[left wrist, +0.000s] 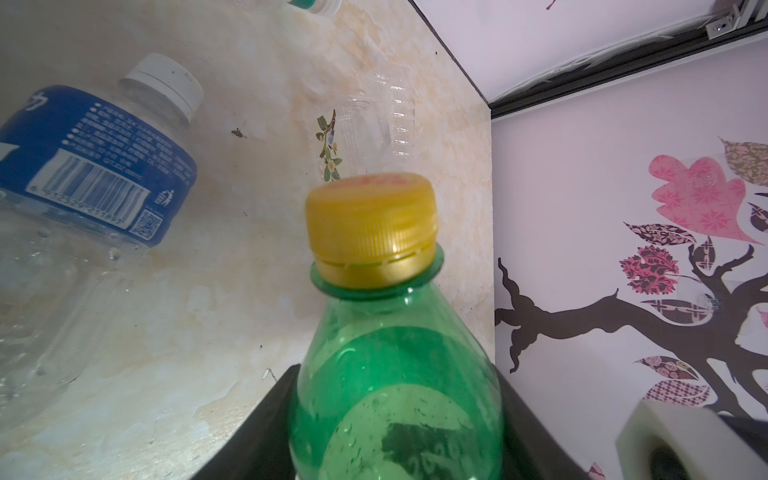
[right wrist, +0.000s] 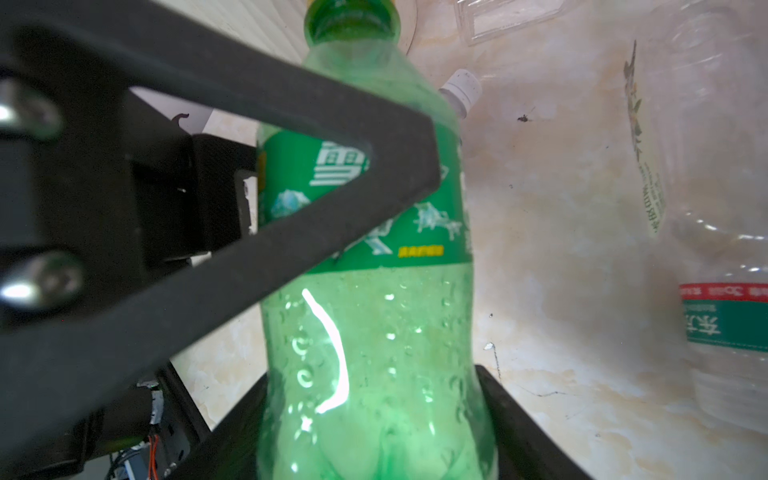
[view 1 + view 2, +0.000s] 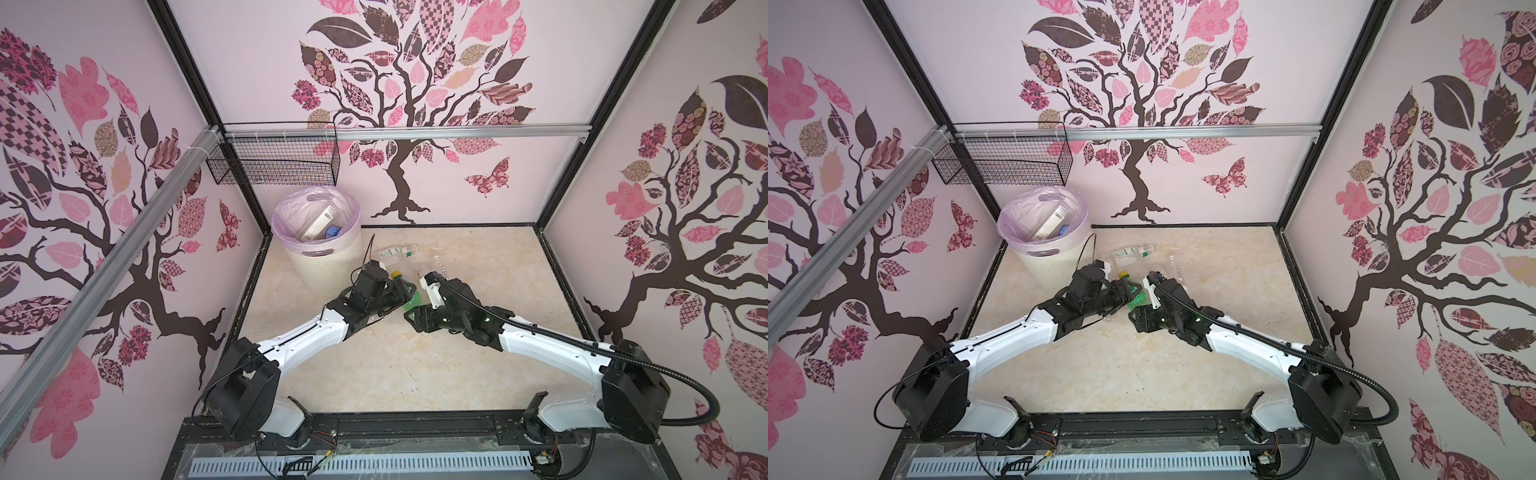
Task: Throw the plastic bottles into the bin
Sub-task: 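Close the left gripper on the Sprite bottle's yellow cap while the right gripper holds it, then carry the Sprite bottle over the bin with the left gripper while the right gripper opens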
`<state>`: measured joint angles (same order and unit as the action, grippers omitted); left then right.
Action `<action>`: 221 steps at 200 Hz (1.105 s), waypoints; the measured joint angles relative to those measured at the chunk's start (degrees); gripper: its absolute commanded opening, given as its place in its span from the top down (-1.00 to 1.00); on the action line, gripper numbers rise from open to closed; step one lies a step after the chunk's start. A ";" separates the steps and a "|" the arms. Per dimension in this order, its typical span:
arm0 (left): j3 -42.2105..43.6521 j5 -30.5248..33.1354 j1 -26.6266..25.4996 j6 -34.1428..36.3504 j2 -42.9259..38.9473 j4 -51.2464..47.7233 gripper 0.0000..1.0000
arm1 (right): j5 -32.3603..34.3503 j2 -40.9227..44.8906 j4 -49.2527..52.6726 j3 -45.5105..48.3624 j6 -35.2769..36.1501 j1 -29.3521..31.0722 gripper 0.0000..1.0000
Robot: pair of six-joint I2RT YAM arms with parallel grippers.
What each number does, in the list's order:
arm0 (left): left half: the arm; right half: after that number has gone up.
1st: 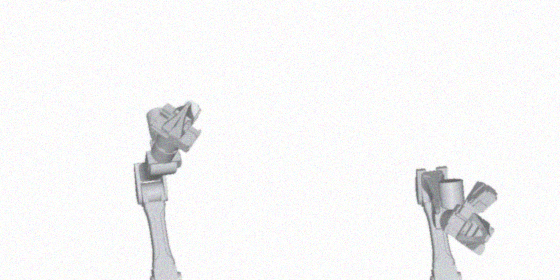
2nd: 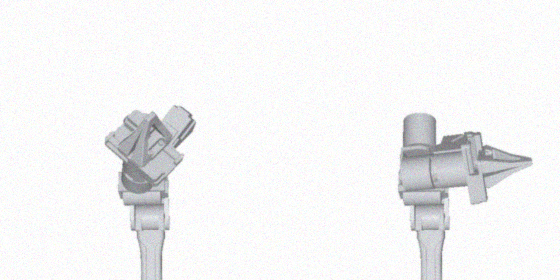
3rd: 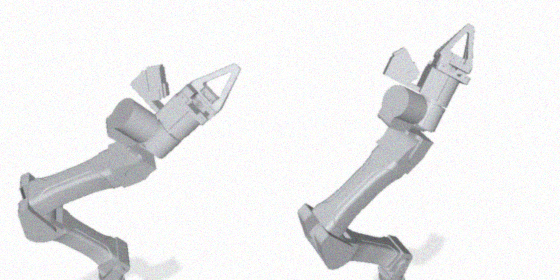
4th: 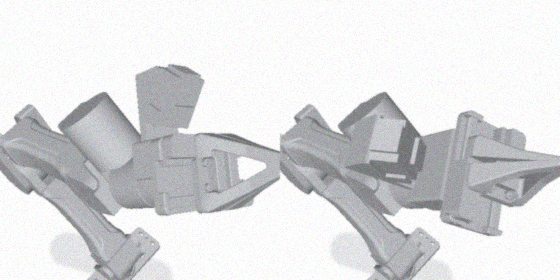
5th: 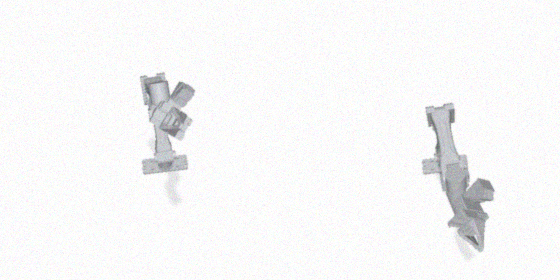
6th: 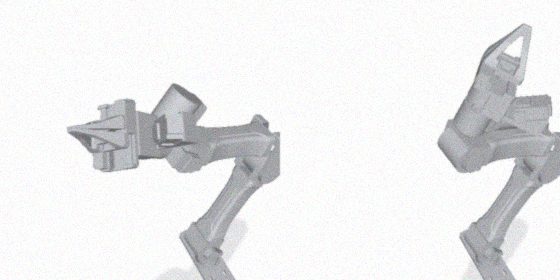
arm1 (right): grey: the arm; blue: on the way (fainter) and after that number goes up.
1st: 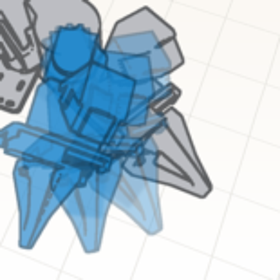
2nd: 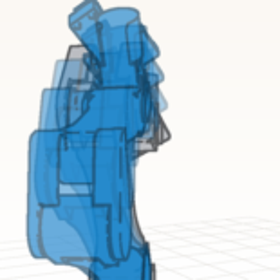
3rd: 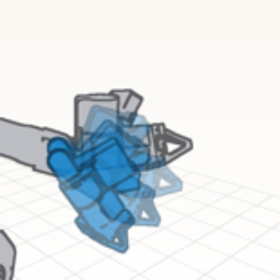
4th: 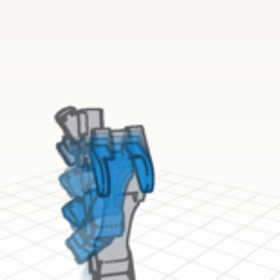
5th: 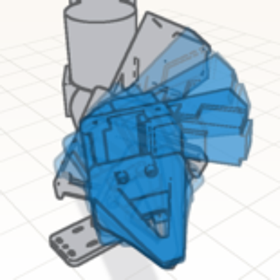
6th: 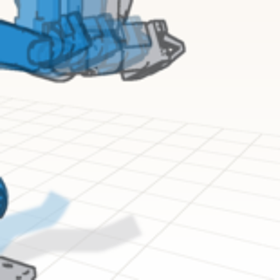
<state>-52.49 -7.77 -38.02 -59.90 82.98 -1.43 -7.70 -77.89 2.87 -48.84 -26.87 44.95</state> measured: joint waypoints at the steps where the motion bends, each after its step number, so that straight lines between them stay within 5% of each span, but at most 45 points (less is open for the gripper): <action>1: 0.00 0.02 0.00 0.02 0.00 -0.02 -0.15 | 0.02 0.00 0.00 0.00 0.02 0.00 -0.53; 81: -0.98 4.31 0.00 4.26 -0.74 -4.70 -0.14 | 1.60 2.73 2.45 0.00 1.66 0.00 -0.71; 114: -3.67 6.01 0.00 7.04 -2.16 -7.93 -0.14 | 3.58 5.46 3.08 0.00 2.99 0.00 -0.99; 221: -21.31 12.98 1.90 22.93 -6.56 -23.76 -0.13 | 6.95 11.28 7.45 -10.54 6.36 0.00 -0.99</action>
<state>-73.80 5.21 -36.12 -36.97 76.42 -25.19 -0.75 -66.61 10.33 -59.37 -20.51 44.95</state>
